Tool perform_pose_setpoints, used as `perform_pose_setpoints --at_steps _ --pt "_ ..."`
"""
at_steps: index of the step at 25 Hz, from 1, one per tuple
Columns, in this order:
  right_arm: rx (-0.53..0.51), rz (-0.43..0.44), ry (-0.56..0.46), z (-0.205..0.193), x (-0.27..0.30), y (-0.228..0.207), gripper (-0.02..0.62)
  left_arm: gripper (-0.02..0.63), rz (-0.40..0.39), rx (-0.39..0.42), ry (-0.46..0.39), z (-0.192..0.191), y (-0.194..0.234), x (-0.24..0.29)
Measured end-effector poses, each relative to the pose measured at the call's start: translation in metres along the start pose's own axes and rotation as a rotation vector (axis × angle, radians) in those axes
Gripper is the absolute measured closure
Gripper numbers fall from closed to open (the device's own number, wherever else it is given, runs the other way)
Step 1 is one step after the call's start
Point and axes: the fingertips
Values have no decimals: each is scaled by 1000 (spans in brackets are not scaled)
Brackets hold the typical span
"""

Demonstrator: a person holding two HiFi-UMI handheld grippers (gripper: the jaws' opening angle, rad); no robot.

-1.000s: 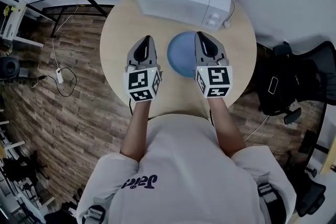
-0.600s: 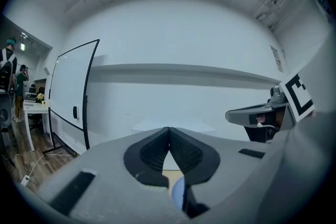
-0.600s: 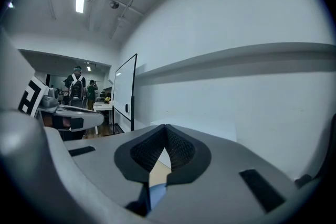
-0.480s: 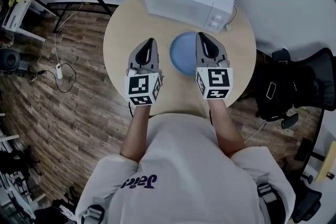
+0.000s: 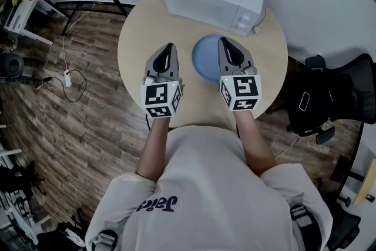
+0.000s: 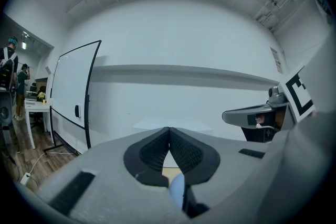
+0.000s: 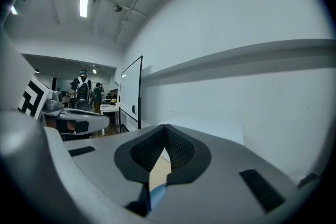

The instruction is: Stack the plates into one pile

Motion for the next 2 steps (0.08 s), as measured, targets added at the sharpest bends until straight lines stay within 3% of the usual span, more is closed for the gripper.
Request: perform_pose_setpoints --at_steps 2 --pt "6 17 -3 1 0 2 580 591 7 -1 10 -3 1 -1"
Point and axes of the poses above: the fingertips, and each gripper's own axes: x forward along the fingers, y to its left, z out of its top, and after that the axes turned 6 degrees about z, right-handed
